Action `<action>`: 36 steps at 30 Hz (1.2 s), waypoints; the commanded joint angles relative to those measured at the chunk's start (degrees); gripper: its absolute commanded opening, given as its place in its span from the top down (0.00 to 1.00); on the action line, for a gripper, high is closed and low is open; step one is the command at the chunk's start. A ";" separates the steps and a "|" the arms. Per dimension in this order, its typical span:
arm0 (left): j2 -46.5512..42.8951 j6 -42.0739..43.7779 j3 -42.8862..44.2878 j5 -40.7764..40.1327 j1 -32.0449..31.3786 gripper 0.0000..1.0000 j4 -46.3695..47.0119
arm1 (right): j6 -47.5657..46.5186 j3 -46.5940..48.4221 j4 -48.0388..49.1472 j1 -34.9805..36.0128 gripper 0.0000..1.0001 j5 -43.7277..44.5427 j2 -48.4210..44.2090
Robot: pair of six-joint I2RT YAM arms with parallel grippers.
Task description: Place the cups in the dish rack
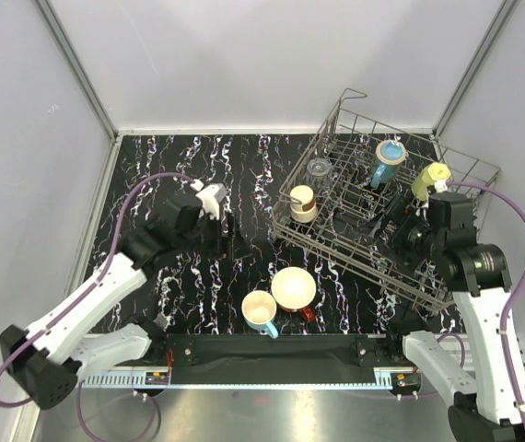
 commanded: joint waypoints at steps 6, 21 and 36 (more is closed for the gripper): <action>-5.63 -5.64 -5.14 -8.08 -5.95 0.32 -8.94 | -0.30 -1.15 2.38 0.43 0.00 -6.80 0.68; -1.76 -13.37 -12.18 -9.30 -15.19 0.38 -4.99 | -4.78 -0.53 1.76 0.52 0.00 -7.07 1.56; 2.90 -13.90 -15.70 -7.99 -17.30 0.52 2.39 | -3.47 -1.68 5.01 0.52 0.00 -13.92 -0.03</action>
